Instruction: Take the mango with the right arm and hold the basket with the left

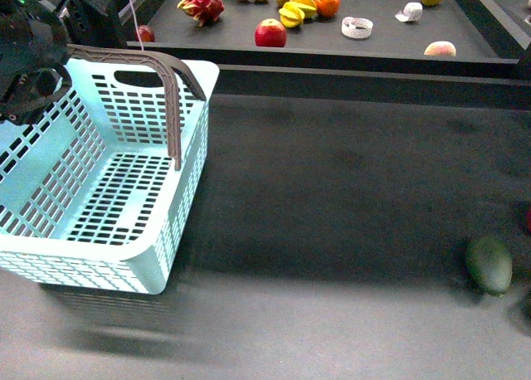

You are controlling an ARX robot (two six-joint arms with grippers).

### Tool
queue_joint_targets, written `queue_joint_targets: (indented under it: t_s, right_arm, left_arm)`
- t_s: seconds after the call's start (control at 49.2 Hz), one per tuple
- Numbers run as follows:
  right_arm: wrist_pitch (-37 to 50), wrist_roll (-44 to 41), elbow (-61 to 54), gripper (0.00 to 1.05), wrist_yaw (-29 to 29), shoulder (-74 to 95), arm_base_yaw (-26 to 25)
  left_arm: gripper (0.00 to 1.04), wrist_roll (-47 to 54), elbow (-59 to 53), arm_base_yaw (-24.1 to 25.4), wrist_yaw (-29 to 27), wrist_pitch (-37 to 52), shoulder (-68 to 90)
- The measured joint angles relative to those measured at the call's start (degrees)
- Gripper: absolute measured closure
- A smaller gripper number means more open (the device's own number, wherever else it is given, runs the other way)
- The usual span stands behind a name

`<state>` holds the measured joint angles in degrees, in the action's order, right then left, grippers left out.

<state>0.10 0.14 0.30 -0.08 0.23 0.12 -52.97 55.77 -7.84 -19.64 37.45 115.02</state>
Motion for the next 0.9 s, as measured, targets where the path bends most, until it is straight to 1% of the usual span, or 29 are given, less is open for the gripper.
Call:
queue_joint_targets:
  t_s: [0.183, 0.346, 0.366, 0.529, 0.549, 0.671, 0.712, 0.732, 0.834, 0.875, 0.895]
  right_arm:
    - [0.0, 0.0, 0.0, 0.08, 0.0, 0.0, 0.0]
    - [0.0, 0.0, 0.0, 0.08, 0.0, 0.0, 0.0]
    - [0.0, 0.0, 0.0, 0.08, 0.0, 0.0, 0.0]
    - [0.0, 0.0, 0.0, 0.08, 0.0, 0.0, 0.0]
    - [0.0, 0.0, 0.0, 0.08, 0.0, 0.0, 0.0]
    - [0.0, 0.0, 0.0, 0.08, 0.0, 0.0, 0.0]
    - [0.0, 0.0, 0.0, 0.08, 0.0, 0.0, 0.0]
    - [0.0, 0.0, 0.0, 0.08, 0.0, 0.0, 0.0]
    - [0.0, 0.0, 0.0, 0.08, 0.0, 0.0, 0.0]
    - [0.0, 0.0, 0.0, 0.08, 0.0, 0.0, 0.0]
    - [0.0, 0.0, 0.0, 0.08, 0.0, 0.0, 0.0]
  left_arm:
    - [0.06, -1.3, 6.5, 0.8, 0.8, -1.1, 7.0]
    - [0.06, -2.7, 10.0, 1.2, 1.3, -2.2, 10.6]
    - [0.08, -2.7, 10.3, 1.3, 1.3, -2.3, 10.8]
    - [0.34, -2.9, 11.4, 1.7, 1.7, -2.3, 10.9]
    - [0.36, -2.9, 11.5, 1.7, 1.7, -2.3, 10.9]
    - [0.58, -2.9, 11.8, 2.1, 1.9, -2.3, 10.9]
    - [0.68, -3.6, 11.8, 2.1, 2.2, -2.3, 10.9]
    - [0.71, -4.4, 11.8, 2.1, 2.3, -2.3, 10.9]
    - [0.88, -7.1, 10.9, 1.7, 4.8, -1.4, 9.8]
    - [0.96, -6.3, 9.2, 1.2, 6.7, 0.9, 9.2]
    - [0.97, -4.9, 8.6, 1.0, 6.9, 1.3, 9.0]
